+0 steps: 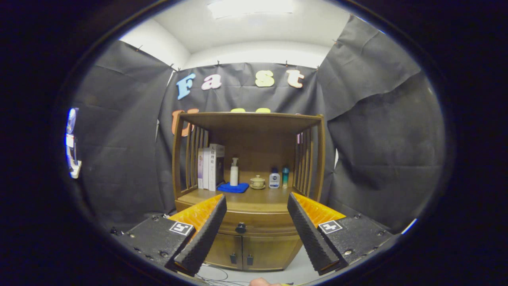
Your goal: Pull open the drawer, take out the items inside it, and place them on the countertop above the cabinet.
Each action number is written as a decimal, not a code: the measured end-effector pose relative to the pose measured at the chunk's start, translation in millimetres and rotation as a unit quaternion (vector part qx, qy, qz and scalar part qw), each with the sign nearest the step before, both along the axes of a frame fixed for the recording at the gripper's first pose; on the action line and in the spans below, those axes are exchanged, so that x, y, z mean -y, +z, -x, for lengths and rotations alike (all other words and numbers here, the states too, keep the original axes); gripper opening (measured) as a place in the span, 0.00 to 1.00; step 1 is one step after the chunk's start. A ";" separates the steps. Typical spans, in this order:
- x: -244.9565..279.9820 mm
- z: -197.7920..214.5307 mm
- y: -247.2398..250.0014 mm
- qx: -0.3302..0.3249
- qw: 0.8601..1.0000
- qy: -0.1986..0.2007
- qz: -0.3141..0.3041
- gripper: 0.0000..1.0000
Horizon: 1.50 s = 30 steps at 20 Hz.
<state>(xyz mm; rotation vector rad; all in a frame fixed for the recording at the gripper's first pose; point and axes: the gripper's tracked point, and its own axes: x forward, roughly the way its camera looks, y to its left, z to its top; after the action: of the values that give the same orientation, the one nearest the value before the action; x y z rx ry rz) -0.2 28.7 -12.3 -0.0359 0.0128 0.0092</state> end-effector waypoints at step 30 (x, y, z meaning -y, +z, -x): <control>-12.1 -77.8 -37.8 -0.016 1.000 0.004 -0.003 1.00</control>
<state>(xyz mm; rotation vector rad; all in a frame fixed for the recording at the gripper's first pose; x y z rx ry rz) 77.7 40.8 -50.1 -0.0296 0.0438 0.0184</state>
